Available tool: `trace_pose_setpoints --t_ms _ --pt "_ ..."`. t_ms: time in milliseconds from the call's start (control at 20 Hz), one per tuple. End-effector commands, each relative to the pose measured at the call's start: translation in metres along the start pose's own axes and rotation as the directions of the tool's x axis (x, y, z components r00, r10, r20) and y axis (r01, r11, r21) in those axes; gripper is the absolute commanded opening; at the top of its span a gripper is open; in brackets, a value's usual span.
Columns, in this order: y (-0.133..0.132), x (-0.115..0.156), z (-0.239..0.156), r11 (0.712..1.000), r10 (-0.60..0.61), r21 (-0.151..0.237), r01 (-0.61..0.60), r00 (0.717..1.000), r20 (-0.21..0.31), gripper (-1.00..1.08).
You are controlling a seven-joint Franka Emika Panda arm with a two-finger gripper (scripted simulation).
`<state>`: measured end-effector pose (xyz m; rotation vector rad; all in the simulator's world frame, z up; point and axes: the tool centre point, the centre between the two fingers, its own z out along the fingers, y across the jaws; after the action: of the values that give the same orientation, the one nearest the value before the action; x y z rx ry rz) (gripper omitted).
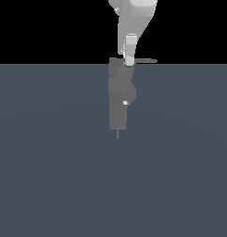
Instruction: Turn on the faucet by rotating a designated handle.
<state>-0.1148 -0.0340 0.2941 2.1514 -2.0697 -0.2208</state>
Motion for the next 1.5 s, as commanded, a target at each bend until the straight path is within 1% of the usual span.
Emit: trace_pose_setpoints --t_ms 0,50,100,1450 --pt "0.002 0.033 -0.004 0.999 0.034 0.011 -0.034 0.999 0.004 -1.0" --pt "0.002 0.033 -0.004 0.999 0.034 0.011 -0.034 0.999 0.004 -1.0" --pt "0.0 0.012 0.0 1.0 0.005 0.002 -0.005 1.0 0.0 -1.0" --pt "-0.058 0.094 -0.004 1.0 0.028 0.01 -0.028 1.0 0.003 -1.0"
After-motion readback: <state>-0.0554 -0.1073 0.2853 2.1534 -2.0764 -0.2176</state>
